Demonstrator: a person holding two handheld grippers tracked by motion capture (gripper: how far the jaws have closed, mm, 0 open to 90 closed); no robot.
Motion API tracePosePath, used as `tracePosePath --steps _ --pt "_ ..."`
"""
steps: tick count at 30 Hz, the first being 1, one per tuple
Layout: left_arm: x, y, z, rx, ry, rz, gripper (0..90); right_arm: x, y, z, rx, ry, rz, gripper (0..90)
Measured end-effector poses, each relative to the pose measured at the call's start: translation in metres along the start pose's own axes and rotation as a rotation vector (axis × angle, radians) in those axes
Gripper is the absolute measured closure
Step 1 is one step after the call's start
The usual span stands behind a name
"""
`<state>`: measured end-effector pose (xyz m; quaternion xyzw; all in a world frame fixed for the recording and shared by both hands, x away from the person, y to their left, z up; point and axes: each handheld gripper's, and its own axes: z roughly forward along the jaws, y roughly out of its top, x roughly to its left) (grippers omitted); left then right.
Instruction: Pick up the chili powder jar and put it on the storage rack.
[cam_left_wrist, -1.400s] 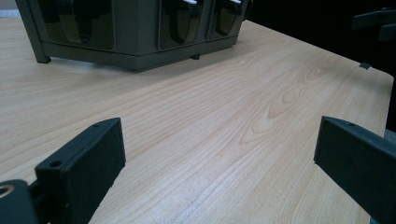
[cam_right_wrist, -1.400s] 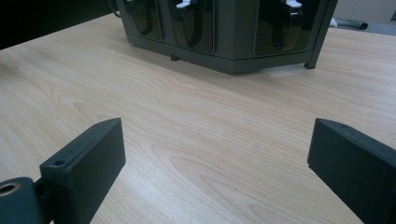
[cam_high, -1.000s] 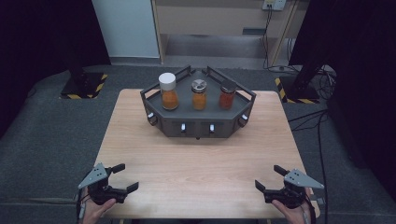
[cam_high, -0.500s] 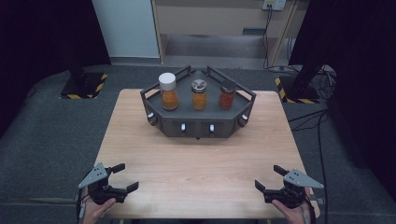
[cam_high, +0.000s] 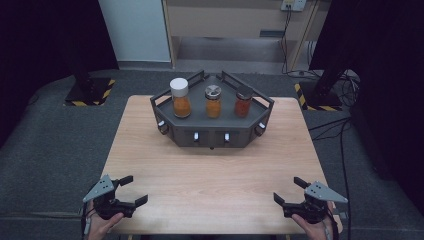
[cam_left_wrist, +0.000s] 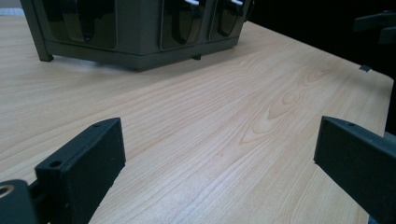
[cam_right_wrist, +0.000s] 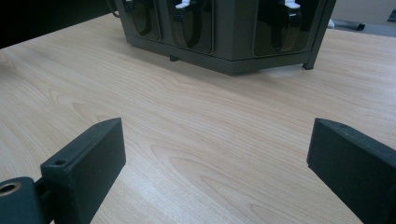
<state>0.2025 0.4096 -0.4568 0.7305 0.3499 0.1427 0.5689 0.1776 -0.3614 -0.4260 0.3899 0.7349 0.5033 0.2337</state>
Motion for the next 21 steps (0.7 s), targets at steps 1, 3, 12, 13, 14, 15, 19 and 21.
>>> tracePosePath --steps 1,3,12,13,14,15,19,21 --pt "-0.0002 0.0002 0.0001 0.002 0.001 0.001 1.1 -0.0001 0.0001 0.0002 0.001 0.0 0.0 4.4" --pt "-0.0006 0.0006 0.0006 0.006 -0.002 0.004 1.1 -0.0009 -0.0002 0.0004 0.0 0.001 0.002 4.5" --pt "-0.0024 0.0018 0.0006 0.008 -0.002 0.011 1.0 0.0001 -0.0002 -0.0013 -0.001 0.001 -0.003 4.4" --pt "-0.0025 0.002 0.0007 0.01 -0.002 0.013 1.0 0.0002 0.0 -0.0014 0.001 0.002 -0.002 4.4" --pt "-0.0027 0.0021 0.0007 0.011 -0.002 0.014 1.0 0.0002 0.0001 -0.0014 0.001 0.002 -0.001 4.4" --pt "-0.0029 0.0021 0.0006 0.01 -0.003 0.015 1.0 0.0 0.0001 -0.0015 0.0 0.004 -0.002 4.4" --pt "-0.0029 0.0021 0.0001 0.007 -0.004 0.016 1.0 0.0008 0.0005 -0.0017 0.002 0.001 -0.006 4.4" --pt "-0.0032 0.0024 0.0006 0.009 -0.004 0.019 1.0 0.0008 0.0004 -0.002 0.0 -0.002 -0.004 4.4"
